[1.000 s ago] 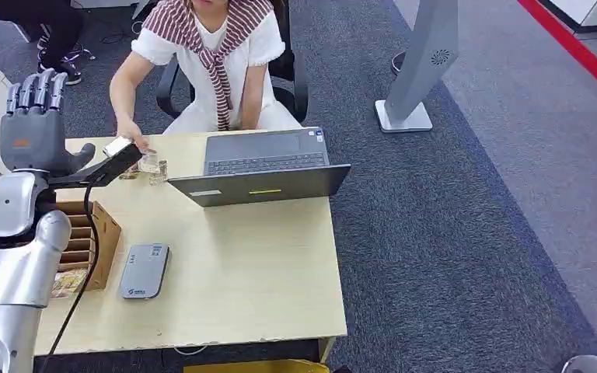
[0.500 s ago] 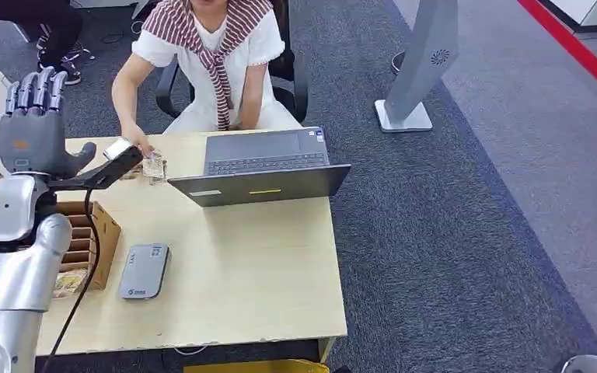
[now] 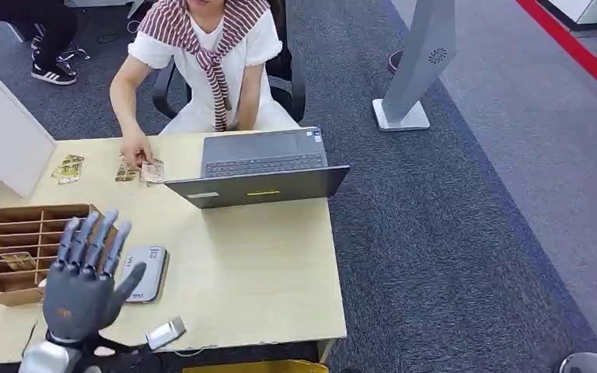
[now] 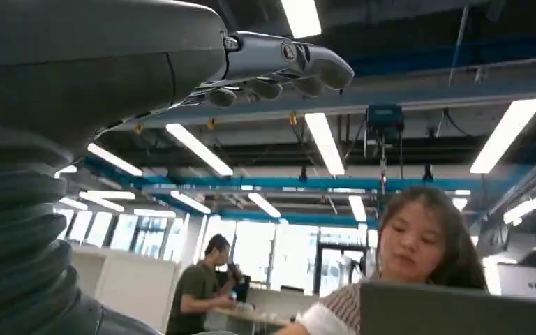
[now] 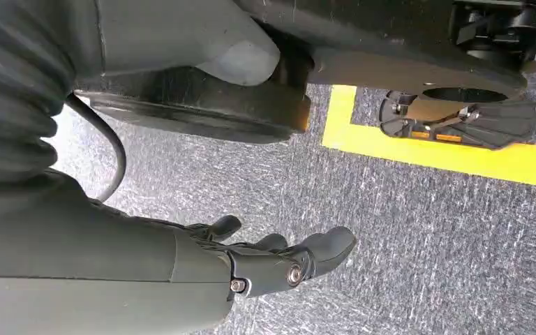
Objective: Pass the card to the sensor for recognition and then transmit it.
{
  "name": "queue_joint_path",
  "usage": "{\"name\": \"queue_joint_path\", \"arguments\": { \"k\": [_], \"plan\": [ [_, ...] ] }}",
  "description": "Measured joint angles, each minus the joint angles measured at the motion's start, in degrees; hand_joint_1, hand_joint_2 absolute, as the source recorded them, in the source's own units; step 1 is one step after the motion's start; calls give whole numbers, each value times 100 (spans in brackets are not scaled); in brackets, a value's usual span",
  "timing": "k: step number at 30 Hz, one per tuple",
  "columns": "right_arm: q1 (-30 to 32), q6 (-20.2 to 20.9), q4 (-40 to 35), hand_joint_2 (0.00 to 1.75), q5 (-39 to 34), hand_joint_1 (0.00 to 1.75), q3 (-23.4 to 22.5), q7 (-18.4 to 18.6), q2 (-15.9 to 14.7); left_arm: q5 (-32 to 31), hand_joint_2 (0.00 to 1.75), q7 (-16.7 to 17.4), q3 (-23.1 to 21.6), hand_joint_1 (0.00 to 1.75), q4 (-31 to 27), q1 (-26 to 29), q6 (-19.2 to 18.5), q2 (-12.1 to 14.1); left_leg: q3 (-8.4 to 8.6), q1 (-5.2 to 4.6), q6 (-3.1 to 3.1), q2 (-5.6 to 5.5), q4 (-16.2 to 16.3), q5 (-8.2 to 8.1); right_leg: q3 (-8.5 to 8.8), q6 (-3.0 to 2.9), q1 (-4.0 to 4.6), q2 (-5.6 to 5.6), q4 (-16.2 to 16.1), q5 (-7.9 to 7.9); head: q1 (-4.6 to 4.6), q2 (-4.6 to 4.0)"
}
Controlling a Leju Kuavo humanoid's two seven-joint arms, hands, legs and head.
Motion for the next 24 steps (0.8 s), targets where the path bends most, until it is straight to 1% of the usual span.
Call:
{"name": "queue_joint_path", "arguments": {
  "k": [2, 5, 13, 15, 18, 21, 24],
  "plan": [
    [-2, -2, 0, 175, 4, 0, -26, -2, 0, 100, 175, -282, 55, 0, -35, 331, 35, -94, -10, -1, 1, -34, 0, 1, 4, 1, 0, -32, 0, -2, 0, 0],
    [-2, -2, 0, 175, 7, 0, -90, -7, 0, 159, 175, -380, 107, 0, -48, 566, 39, -177, -10, 0, 1, -39, 0, 1, 9, 2, -2, -39, 0, -1, 2, 0],
    [-3, -2, 0, 175, 31, 0, -133, -22, 2, 116, 175, -566, 299, 0, -74, 789, 52, -376, -7, 1, 2, -41, 1, 1, 16, 3, -4, -40, 0, 0, 2, 0],
    [-3, 0, 0, 175, 39, 0, -135, -22, 2, 72, 175, -442, 378, 0, -31, 810, 52, -385, -7, 0, 1, -41, 1, 1, 16, 3, -4, -40, 0, 0, 2, 2],
    [-4, 20, 0, 175, 81, 0, -138, -26, 2, 39, 175, -129, 474, 0, 221, 800, 41, -278, -7, 2, 1, -42, 0, 1, 15, 2, -3, -40, 0, 0, 2, 2],
    [-5, 44, 0, 175, 133, 0, -149, -39, 2, -2, 175, 239, 601, 0, 613, 746, -147, -142, -6, 4, -1, -42, 0, 2, 15, 1, -2, -40, 1, -1, 0, 2],
    [-5, 57, 0, 175, 133, 0, -159, -42, 2, -2, 175, 333, 693, 0, 831, 720, -210, -41, -5, 7, -2, -42, 0, 4, 15, 1, -1, -39, 1, -1, 0, 2]
  ]
}}
